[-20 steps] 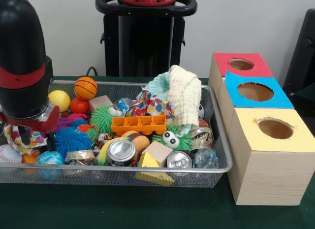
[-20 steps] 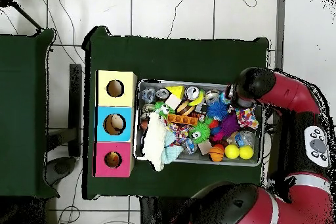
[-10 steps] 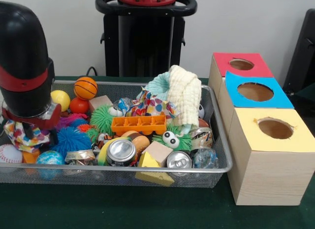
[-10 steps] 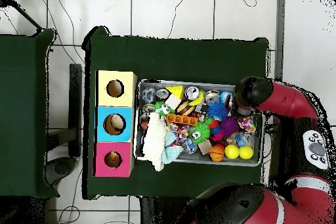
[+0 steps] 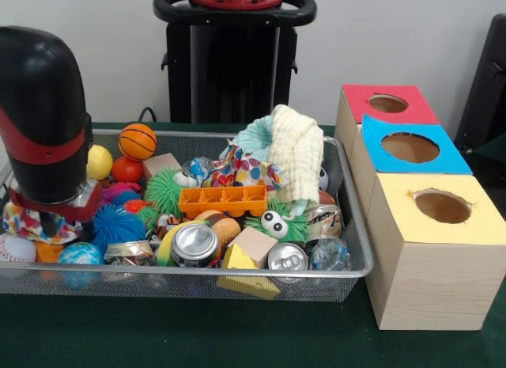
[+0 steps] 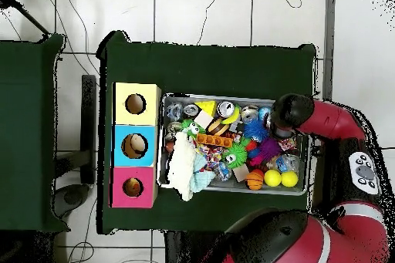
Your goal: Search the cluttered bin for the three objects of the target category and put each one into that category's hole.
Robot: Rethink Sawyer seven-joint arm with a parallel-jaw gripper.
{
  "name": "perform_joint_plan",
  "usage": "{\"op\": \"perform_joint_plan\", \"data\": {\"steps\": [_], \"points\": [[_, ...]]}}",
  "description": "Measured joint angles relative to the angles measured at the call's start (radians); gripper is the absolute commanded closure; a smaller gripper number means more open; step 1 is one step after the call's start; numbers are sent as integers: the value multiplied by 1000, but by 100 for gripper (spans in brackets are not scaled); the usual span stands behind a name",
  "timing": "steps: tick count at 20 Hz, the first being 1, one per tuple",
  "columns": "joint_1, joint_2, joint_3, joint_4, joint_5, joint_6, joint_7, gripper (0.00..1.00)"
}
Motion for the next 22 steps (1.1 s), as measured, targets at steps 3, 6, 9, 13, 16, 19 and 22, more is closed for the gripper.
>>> {"op": "perform_joint_plan", "data": {"steps": [3,6,9,13,16,19,22], "points": [[0,5,0,0,-1,-12,0,0],[1,3,0,0,-2,-12,0,0],[5,2,-1,1,-2,-12,0,0],[35,1,-14,5,-2,-14,0,0],[73,1,-28,5,-3,-25,0,0],[106,5,-48,5,-3,-31,0,0],[142,14,-77,6,-3,-39,3,0]]}}
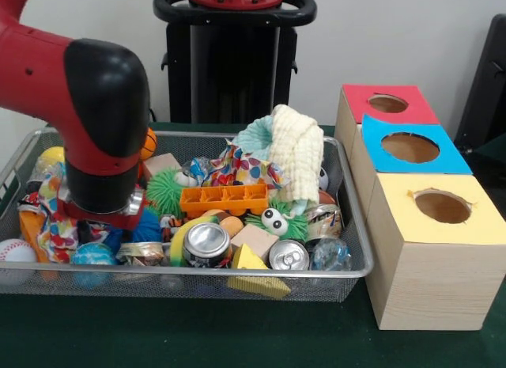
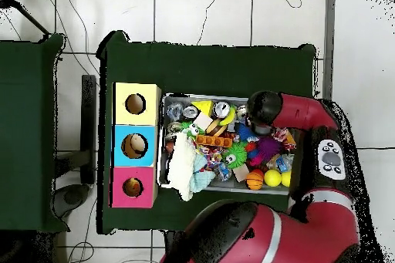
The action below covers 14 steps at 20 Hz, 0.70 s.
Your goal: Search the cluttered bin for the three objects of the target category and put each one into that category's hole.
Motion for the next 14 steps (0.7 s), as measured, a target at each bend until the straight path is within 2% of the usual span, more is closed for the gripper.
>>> {"op": "perform_joint_plan", "data": {"steps": [4,14], "points": [[42,13,-33,2,8,-18,12,0],[127,26,-100,17,77,-71,157,0]]}}
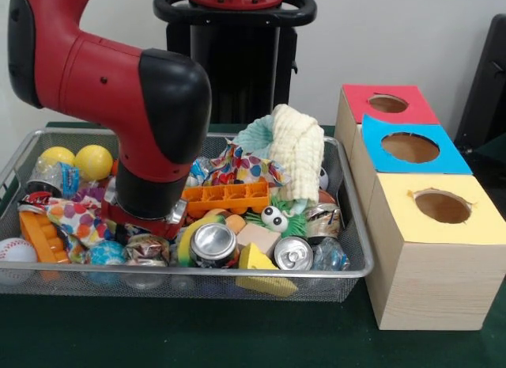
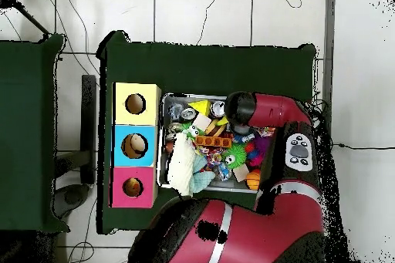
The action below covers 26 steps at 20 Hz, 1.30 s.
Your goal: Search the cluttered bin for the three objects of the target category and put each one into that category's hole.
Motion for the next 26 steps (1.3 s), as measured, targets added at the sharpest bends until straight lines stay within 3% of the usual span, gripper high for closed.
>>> {"op": "perform_joint_plan", "data": {"steps": [16,26], "points": [[15,-60,-21,122,75,-124,49,0],[22,-78,-28,155,103,-128,49,0]]}}
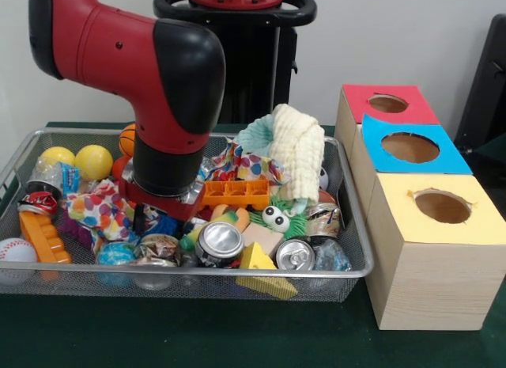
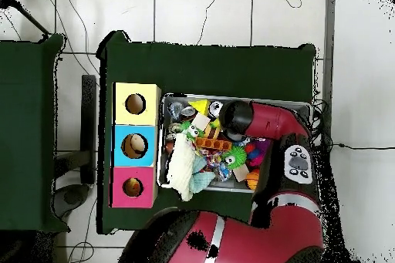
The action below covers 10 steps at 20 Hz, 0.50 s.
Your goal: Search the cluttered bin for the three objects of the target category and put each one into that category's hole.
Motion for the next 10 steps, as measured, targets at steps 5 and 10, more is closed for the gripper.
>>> {"op": "perform_joint_plan", "data": {"steps": [5,10], "points": [[9,-4,-12,9,17,0,0,0],[19,-4,-24,11,30,0,0,0]]}}
